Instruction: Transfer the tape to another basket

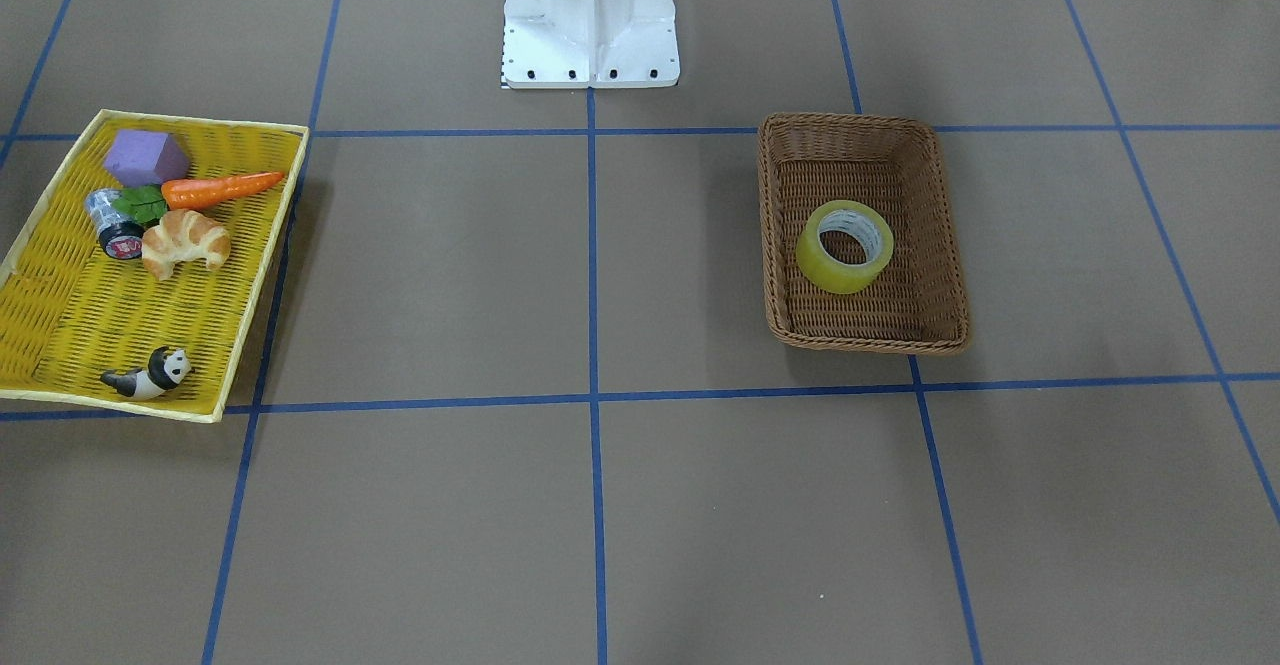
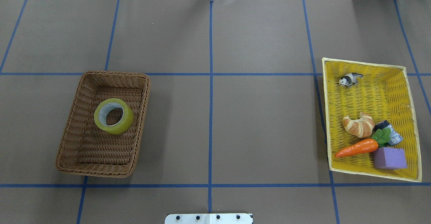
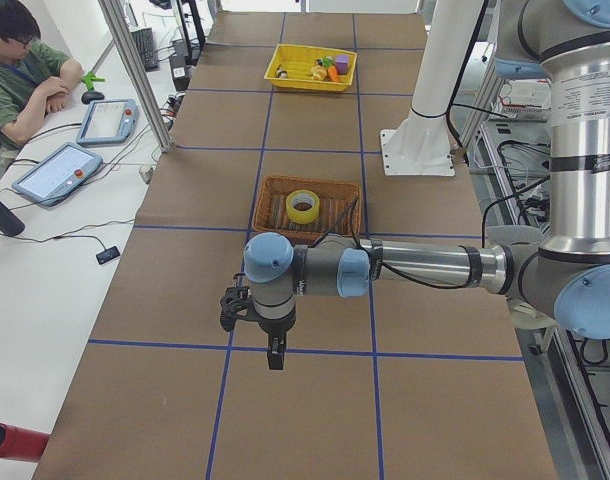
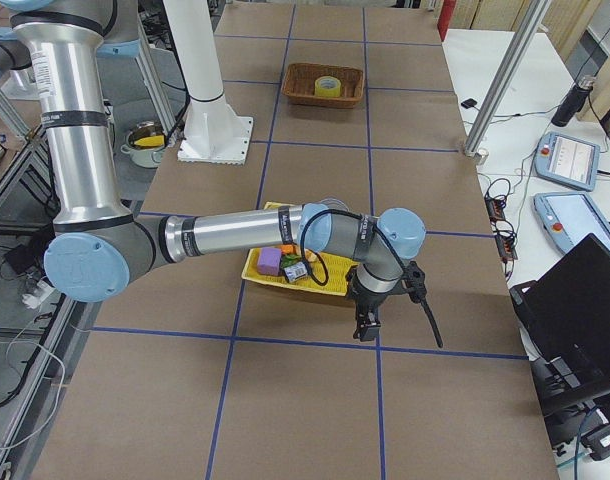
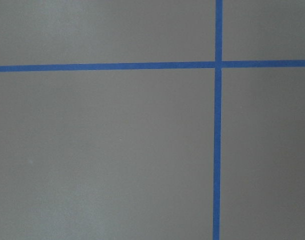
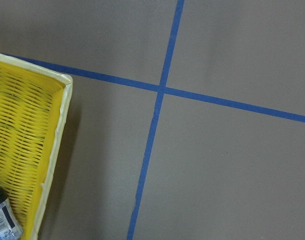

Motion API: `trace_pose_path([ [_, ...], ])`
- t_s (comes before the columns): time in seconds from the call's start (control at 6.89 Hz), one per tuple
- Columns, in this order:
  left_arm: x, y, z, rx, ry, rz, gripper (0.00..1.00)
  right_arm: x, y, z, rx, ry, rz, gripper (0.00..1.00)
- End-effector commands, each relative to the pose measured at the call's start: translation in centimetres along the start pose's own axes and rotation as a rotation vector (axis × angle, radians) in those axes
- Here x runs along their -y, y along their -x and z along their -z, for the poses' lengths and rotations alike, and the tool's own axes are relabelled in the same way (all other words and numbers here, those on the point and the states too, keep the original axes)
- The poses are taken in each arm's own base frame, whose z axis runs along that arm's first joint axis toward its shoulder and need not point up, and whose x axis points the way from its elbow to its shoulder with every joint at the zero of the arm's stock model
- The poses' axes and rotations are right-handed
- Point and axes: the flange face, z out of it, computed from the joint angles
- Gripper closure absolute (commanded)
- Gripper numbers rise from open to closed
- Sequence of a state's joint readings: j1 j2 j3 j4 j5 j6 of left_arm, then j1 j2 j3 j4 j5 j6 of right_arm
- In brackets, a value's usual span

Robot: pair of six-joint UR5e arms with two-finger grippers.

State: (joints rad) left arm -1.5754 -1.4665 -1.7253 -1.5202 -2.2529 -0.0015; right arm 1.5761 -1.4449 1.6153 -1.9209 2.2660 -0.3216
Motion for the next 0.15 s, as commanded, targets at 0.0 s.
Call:
trace_pose_path([
  [0.0,0.00,0.07,-0.09,0.000,0.001,0.001,0.02,0.18,-0.35,-0.40,0.003,0.007,-0.005,0.00],
])
